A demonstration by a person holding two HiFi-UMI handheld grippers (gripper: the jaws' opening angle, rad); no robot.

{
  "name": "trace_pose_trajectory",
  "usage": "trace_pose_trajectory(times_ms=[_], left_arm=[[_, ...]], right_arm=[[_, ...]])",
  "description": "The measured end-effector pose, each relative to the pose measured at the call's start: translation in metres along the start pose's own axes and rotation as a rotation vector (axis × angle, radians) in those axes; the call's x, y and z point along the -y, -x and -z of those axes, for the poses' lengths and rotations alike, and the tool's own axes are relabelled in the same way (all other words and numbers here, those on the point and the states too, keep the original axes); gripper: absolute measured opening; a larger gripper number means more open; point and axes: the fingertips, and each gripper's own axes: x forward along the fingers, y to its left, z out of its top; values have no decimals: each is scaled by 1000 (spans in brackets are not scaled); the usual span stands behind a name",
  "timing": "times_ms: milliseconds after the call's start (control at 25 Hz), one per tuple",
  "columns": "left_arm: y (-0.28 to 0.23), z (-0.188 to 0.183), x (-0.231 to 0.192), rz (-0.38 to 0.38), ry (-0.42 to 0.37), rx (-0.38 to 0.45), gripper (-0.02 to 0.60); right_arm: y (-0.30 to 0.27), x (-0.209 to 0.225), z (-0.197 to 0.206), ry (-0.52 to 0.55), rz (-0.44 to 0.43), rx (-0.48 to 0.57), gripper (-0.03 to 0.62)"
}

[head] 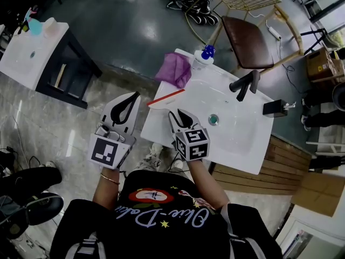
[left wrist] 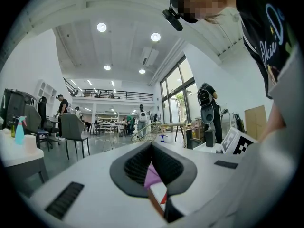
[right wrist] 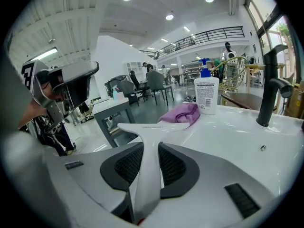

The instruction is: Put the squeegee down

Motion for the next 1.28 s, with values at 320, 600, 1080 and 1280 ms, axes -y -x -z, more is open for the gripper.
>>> trace_pose_trajectory(times_ms=[320,600,1080,1280], left_arm=[[0,1,-1,-2,-1,1,-5],[-1,1,-2,-2,2,-5,-5],[2,2,-4,-8,1,-8,-5],[3,3,-7,-16,6,-7,-5]], right_arm=[[-3,2,2,-4,5,-4,89],[-4,4,4,1,12,-12,91],[-8,1,7,11,-2,-28,92],[-10,1,10,20,-3,-40,92]])
